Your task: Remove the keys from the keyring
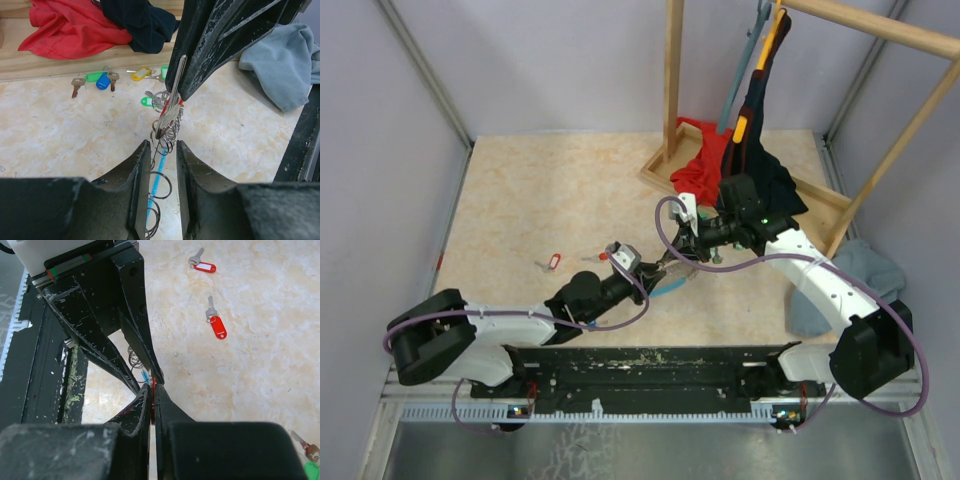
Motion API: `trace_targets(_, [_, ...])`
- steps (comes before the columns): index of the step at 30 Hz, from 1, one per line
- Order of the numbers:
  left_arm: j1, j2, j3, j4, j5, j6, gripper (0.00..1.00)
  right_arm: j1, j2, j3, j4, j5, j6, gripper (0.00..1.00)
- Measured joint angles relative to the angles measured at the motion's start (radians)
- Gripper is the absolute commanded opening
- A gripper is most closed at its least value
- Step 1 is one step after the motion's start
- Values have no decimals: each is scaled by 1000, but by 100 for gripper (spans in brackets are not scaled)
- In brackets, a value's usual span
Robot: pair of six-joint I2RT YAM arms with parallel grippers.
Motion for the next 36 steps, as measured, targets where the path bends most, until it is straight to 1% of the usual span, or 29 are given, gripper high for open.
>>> trace_targets(7, [0, -12, 19, -51, 0, 0, 35, 0, 0, 0, 1, 15, 15, 0])
trace_targets(18, [0, -132, 23, -192, 1, -31, 39, 0, 0, 0, 18, 26, 41, 0])
trace_targets(24, [0, -176, 20, -208, 22, -59, 40, 0, 0, 0, 31, 31, 55, 0])
trace_targets(29, [0, -164, 20, -204, 39, -75, 40, 0, 0, 0, 31, 31, 64, 0])
trace_targets(36, [0, -94, 32, -210, 29, -76, 39, 0, 0, 0, 35, 31, 69, 0])
